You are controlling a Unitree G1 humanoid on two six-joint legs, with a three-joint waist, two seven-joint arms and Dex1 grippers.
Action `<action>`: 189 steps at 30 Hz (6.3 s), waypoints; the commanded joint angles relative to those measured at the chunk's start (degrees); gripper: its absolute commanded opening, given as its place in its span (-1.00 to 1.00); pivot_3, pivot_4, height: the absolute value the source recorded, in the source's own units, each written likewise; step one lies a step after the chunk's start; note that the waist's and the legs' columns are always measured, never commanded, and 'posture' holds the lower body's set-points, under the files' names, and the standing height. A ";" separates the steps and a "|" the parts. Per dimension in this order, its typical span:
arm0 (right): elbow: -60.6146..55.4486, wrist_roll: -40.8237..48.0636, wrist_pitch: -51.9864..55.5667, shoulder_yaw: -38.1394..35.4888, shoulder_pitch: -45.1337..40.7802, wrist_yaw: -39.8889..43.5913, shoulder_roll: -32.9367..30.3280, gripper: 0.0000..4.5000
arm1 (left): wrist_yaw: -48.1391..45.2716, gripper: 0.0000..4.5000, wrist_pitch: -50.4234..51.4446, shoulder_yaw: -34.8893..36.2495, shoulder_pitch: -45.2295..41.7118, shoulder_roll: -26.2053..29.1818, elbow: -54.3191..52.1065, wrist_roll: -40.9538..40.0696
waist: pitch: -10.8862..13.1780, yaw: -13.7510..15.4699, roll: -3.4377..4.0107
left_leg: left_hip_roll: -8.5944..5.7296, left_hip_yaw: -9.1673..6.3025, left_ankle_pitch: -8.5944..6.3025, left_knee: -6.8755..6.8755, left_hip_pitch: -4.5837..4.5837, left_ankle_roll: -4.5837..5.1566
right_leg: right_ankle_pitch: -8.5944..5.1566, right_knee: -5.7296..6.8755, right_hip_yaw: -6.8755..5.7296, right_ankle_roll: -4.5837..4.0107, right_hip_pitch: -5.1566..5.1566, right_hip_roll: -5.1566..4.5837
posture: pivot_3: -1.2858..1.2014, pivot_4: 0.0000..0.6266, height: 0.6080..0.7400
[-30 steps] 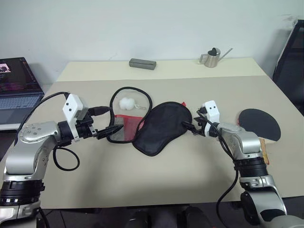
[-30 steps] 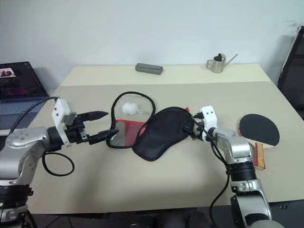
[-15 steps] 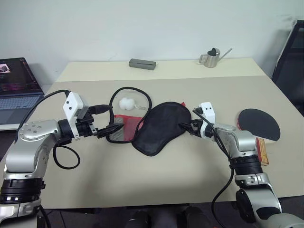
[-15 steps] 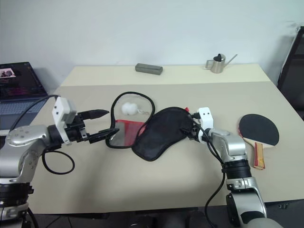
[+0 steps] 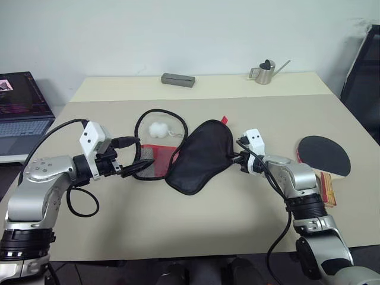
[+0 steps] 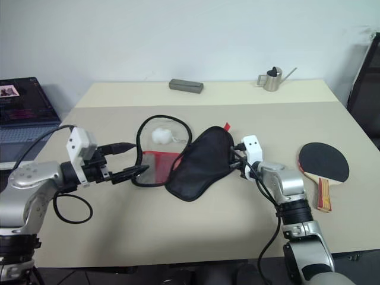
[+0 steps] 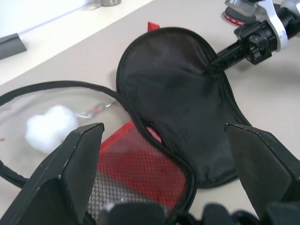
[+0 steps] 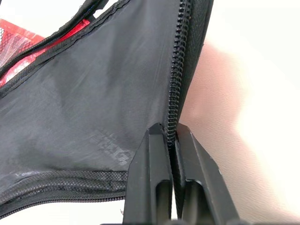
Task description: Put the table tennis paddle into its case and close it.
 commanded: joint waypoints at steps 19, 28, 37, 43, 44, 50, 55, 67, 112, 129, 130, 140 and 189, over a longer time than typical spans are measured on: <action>28.97 -12.77 -20.45 10.84 -15.32 21.65 -18.03 -0.99 | -1.98 1.00 3.85 -1.26 2.95 1.03 -9.22 -2.51 | 0.01 0.13 -0.02 | -0.01 0.03 0.00 0.00 -0.02 0.00 | 0.00 -0.07 -0.03 0.00 0.04 -0.01 | 0.03 -0.52 1.00; 42.66 -19.76 -35.22 12.64 -22.86 20.82 -16.27 -0.99 | -2.45 1.00 4.03 -3.80 1.45 0.23 -9.49 -2.25 | 0.02 0.10 -0.03 | -0.01 0.03 0.01 0.01 -0.03 -0.03 | 0.00 -0.07 -0.03 0.00 0.04 -0.01 | 0.03 -0.52 1.00; 50.55 -23.13 -41.95 12.24 -28.00 18.57 -13.01 -0.99 | -2.28 1.00 3.82 -4.89 0.56 -0.30 -9.02 -1.92 | 0.02 -0.09 -0.03 | 0.00 0.05 0.07 0.00 -0.03 -0.14 | 0.00 -0.07 0.00 0.00 0.03 -0.01 | 0.03 -0.52 1.00; 54.27 -23.72 -44.81 10.67 -30.33 14.63 -11.26 -0.99 | -2.25 1.00 3.74 -4.99 0.45 -0.43 -8.88 -1.83 | 0.02 -0.11 -0.03 | 0.00 0.05 0.11 0.00 -0.03 -0.21 | 0.00 -0.07 0.00 0.00 0.02 0.00 | 0.03 -0.52 1.00; 54.84 -23.90 -45.13 10.53 -30.68 14.15 -11.08 -0.99 | -2.27 1.00 3.73 -4.97 0.42 -0.42 -8.83 -1.82 | 0.02 -0.10 -0.03 | 0.00 0.04 0.11 0.00 -0.03 -0.21 | 0.00 -0.07 0.00 0.00 0.02 0.00 | 0.03 -0.52 1.00; 57.26 -24.41 -46.41 9.75 -32.06 12.52 -10.23 -0.99 | -2.22 1.00 3.49 -5.25 -0.02 -0.53 -8.44 -1.53 | 0.02 -0.11 -0.03 | 0.00 0.04 0.11 0.00 -0.03 -0.22 | 0.00 -0.07 0.00 0.00 0.02 0.00 | 0.03 -0.52 1.00; 57.78 -24.10 -46.12 8.92 -32.28 11.98 -9.77 -0.56 | -2.15 1.00 3.29 -5.27 -0.10 -0.44 -8.23 -1.52 | 0.02 -0.12 -0.03 | 0.00 0.05 0.11 0.00 -0.03 -0.22 | 0.00 -0.06 0.01 0.00 0.02 0.00 | 0.03 -0.52 1.00; 57.83 -22.58 -49.25 3.48 -33.49 3.49 -10.69 -0.11 | -2.30 1.00 2.87 -5.89 -1.16 -1.04 -7.35 -1.38 | 0.03 -0.09 -0.02 | 0.00 0.05 0.11 0.00 -0.03 -0.22 | 0.00 -0.06 0.01 -0.01 0.02 0.00 | 0.03 -0.52 1.00; -39.63 -5.67 10.96 -31.04 28.32 -18.33 -6.14 0.98 | -11.94 1.00 3.57 -15.21 -20.06 -8.42 -4.55 -5.93 | -0.01 1.22 0.01 | -0.02 0.06 0.14 0.15 -0.86 -0.21 | 0.02 0.14 0.02 0.02 -0.75 0.03 | 0.03 -0.52 1.00; -39.19 -6.92 7.69 -31.10 34.87 -23.05 -2.49 0.98 | -16.16 1.00 1.90 -18.13 -23.04 -9.85 -1.50 -3.93 | -0.04 0.86 0.04 | 0.00 0.10 0.17 0.17 -0.77 -0.11 | 0.16 0.19 0.08 -0.07 -0.70 0.19 | 0.03 -0.52 1.00; -38.84 -6.89 7.21 -30.92 34.96 -23.20 -2.37 0.98 | -16.11 1.00 1.86 -18.11 -22.88 -9.81 -1.57 -3.87 | -0.04 0.86 0.05 | 0.00 0.10 0.17 0.17 -0.77 -0.10 | 0.16 0.19 0.08 -0.07 -0.70 0.19 | 0.03 -0.52 1.00; -34.80 -7.42 3.64 -27.20 33.91 -24.49 -1.62 0.56 | -15.67 1.00 1.94 -17.96 -22.22 -9.77 -1.93 -3.28 | -0.06 0.60 0.04 | 0.01 0.11 0.18 0.18 -0.73 -0.08 | 0.22 0.20 0.08 -0.10 -0.67 0.21 | 0.03 -0.52 1.00; -29.10 -9.56 -1.80 -7.52 13.32 -27.65 6.25 -0.48 | -4.17 1.00 -2.21 -2.84 -10.96 1.72 2.20 0.44 | -0.03 0.33 0.05 | 0.29 0.10 0.16 0.04 0.06 -0.06 | 0.25 0.04 0.05 -0.10 0.04 0.34 | 0.03 -0.52 1.00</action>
